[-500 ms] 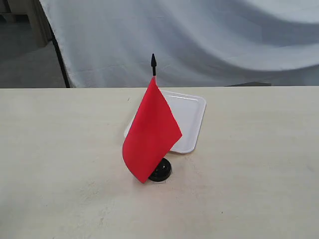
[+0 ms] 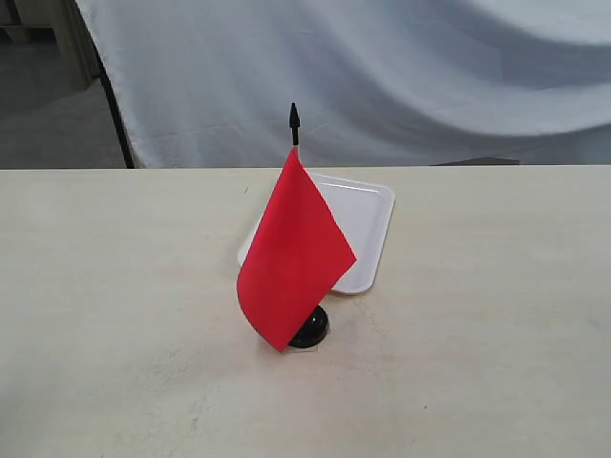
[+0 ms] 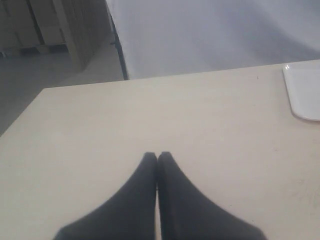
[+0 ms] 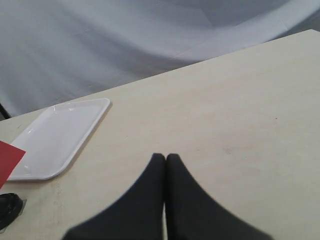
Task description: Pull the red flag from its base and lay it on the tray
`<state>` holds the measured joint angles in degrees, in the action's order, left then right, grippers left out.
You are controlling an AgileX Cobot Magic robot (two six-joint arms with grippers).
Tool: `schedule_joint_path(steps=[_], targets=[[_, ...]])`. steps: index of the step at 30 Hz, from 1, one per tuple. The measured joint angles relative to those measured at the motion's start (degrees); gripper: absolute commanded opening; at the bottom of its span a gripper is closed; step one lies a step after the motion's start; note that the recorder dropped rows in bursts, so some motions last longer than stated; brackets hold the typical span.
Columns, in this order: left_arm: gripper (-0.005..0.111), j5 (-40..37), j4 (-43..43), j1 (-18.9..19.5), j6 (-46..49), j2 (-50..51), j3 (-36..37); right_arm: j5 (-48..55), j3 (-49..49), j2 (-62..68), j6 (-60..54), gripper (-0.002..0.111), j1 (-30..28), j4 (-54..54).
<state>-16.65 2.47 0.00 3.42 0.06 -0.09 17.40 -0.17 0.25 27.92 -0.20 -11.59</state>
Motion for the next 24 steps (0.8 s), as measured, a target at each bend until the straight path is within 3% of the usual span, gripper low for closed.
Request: schedule_joint_path(steps=[7,16,24], targets=[[0.0,0.0,0.0,0.0,0.0,0.0,0.0,-1.3,0.0,0.0,0.0,-0.001,0.0,0.0],[0.0,0.0,0.0,0.0,0.0,0.0,0.0,-21.1,0.0,0.0,0.0,-0.001,0.0,0.0],[0.0,0.0,0.0,0.0,0.0,0.0,0.0,-31.3,0.0,0.0,0.2,-0.001,0.0,0.0]])
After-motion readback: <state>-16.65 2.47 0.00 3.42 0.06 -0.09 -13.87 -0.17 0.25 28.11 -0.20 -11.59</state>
